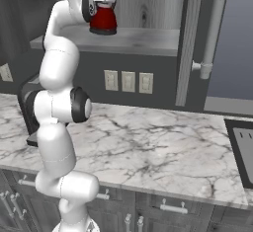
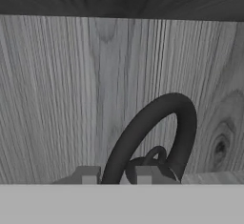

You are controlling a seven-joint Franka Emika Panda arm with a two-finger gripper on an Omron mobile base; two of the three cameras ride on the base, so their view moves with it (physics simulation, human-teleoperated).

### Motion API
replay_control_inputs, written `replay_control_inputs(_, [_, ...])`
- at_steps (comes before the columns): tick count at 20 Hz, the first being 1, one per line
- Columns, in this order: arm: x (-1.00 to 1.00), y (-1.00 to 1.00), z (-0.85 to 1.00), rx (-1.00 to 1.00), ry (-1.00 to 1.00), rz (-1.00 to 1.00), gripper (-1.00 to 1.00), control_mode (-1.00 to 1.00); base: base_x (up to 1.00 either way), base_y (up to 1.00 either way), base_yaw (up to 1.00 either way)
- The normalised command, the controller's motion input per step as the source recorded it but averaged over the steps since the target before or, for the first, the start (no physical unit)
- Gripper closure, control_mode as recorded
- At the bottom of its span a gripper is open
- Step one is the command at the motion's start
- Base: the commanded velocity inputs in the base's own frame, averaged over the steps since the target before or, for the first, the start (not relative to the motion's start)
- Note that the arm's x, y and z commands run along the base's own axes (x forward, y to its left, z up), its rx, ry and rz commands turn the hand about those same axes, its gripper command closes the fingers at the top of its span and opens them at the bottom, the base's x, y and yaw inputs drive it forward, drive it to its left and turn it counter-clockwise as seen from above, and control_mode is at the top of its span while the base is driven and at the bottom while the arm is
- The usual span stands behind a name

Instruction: Open the cabinet, pick the kettle from the cabinet, and place it in the sink.

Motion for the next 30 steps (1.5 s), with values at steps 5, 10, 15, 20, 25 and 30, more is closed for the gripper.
replay_control_inputs(5, [0.0,-0.08,-0.11,0.0,-0.05,-0.02,1.0,-1.0,0.0,0.0,0.0])
replay_control_inputs(10, [-0.19,-0.08,-0.21,0.0,-0.13,0.0,1.0,-1.0,0.0,0.0,0.0])
replay_control_inputs(15, [-0.34,-0.07,-0.2,0.02,-0.22,0.0,1.0,-1.0,0.0,0.0,0.0])
replay_control_inputs(20, [-0.54,-0.06,-0.08,0.06,-0.18,0.0,1.0,-1.0,0.0,0.0,0.0])
replay_control_inputs(25, [-0.54,-0.02,0.12,0.11,0.01,-0.02,1.0,-1.0,0.0,0.0,0.0])
replay_control_inputs(30, [-0.47,0.0,0.24,0.08,0.14,-0.03,1.0,-1.0,0.0,0.0,0.0])
